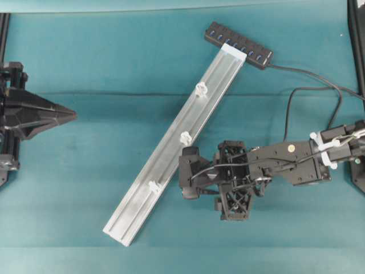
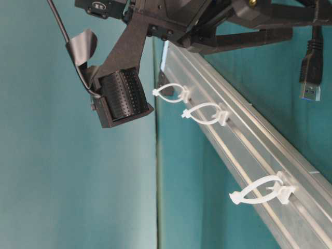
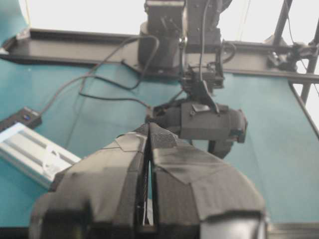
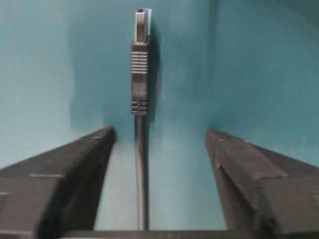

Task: Pass the USB cable through three rings with both arms.
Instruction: 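Grasp the USB cable just behind the plug with the right gripper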

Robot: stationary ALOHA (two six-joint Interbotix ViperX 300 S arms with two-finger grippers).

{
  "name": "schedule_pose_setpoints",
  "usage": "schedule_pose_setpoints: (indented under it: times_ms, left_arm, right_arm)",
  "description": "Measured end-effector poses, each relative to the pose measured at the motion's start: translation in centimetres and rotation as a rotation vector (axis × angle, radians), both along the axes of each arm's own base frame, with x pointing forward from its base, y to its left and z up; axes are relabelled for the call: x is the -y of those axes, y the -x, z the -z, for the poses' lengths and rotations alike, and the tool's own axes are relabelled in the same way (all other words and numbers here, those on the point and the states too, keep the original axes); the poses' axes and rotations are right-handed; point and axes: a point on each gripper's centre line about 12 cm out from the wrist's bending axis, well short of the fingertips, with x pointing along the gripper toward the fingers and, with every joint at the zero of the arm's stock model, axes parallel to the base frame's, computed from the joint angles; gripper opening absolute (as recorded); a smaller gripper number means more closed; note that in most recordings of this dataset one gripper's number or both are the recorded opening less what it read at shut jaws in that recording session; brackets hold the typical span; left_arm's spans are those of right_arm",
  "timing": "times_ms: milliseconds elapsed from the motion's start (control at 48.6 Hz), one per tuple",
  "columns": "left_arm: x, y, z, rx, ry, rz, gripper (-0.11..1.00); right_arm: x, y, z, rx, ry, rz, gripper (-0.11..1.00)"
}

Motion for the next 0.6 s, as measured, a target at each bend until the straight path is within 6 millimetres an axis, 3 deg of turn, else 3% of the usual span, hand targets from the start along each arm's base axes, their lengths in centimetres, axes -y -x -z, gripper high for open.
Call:
schedule_pose_setpoints:
  times_ms: [103,597]
  left_arm:
    - [0.00,0.03,-0.05,0.003,0.004,0.000,-0.01]
    - [0.00,0.00,0.00,0.000,0.008,0.000,-0.01]
  right_arm:
    - [0.11,-0.03,0.05,0.000,-0.001,0.006,0.55]
    - [-0.48,0.05,0.08,-0.011,-0.009,0.000,0.50]
